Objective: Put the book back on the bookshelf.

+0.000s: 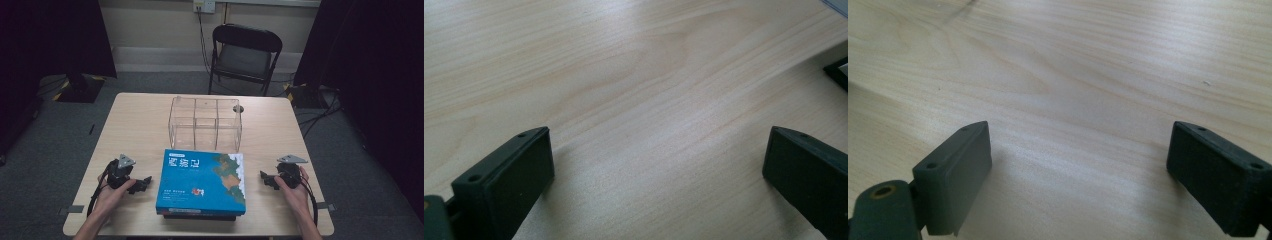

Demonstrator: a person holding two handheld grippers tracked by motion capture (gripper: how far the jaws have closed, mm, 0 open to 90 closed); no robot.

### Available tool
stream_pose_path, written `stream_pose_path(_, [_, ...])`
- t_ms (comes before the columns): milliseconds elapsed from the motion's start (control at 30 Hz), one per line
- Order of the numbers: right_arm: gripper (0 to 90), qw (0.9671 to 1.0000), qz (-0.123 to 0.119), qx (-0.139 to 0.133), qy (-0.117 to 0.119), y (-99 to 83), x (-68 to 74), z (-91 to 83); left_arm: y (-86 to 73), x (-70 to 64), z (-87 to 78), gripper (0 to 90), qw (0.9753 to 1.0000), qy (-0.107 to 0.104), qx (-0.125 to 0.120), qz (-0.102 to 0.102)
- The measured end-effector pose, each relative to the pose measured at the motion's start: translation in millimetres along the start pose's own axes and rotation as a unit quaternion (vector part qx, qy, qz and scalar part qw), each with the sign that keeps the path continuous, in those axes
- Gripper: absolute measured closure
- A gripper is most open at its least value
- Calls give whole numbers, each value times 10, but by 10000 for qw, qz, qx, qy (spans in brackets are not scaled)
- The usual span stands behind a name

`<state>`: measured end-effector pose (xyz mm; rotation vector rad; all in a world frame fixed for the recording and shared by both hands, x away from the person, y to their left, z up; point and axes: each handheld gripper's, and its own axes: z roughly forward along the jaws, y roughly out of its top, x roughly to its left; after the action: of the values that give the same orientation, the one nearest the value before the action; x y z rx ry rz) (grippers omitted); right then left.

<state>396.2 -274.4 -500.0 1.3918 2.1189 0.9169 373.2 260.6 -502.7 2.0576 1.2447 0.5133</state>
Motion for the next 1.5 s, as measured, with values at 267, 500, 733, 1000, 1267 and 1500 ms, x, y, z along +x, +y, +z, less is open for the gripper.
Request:
stream_pose_path(267, [130, 9999, 76, 93, 1, 15, -14, -24, 30, 22, -114, 174, 9993, 30, 145, -330])
stream_pose_path(500, [211, 9984, 241, -15, 507, 66, 2, -109, 133, -38, -332, 218, 9979, -374, -360, -398])
stream_pose_path(733, [289, 9956, 180, -405, 831, 223, 139, -244, 246, -28, -585, 259, 9939, -554, -778, -552])
stream_pose_path(1000, [314, 9882, 46, -988, 1173, 528, 311, -508, 351, -297, -852, 328, 9882, -1095, -1004, -367])
stream_pose_path(1267, [369, 9814, -194, -1235, 1456, 820, 572, -507, 454, -509, -689, 372, 9838, -1532, -880, -315])
stream_pose_path(1500, [397, 9762, -468, -1172, 1763, 931, 779, -396, 505, -570, -646, 518, 9808, -1723, -886, -243])
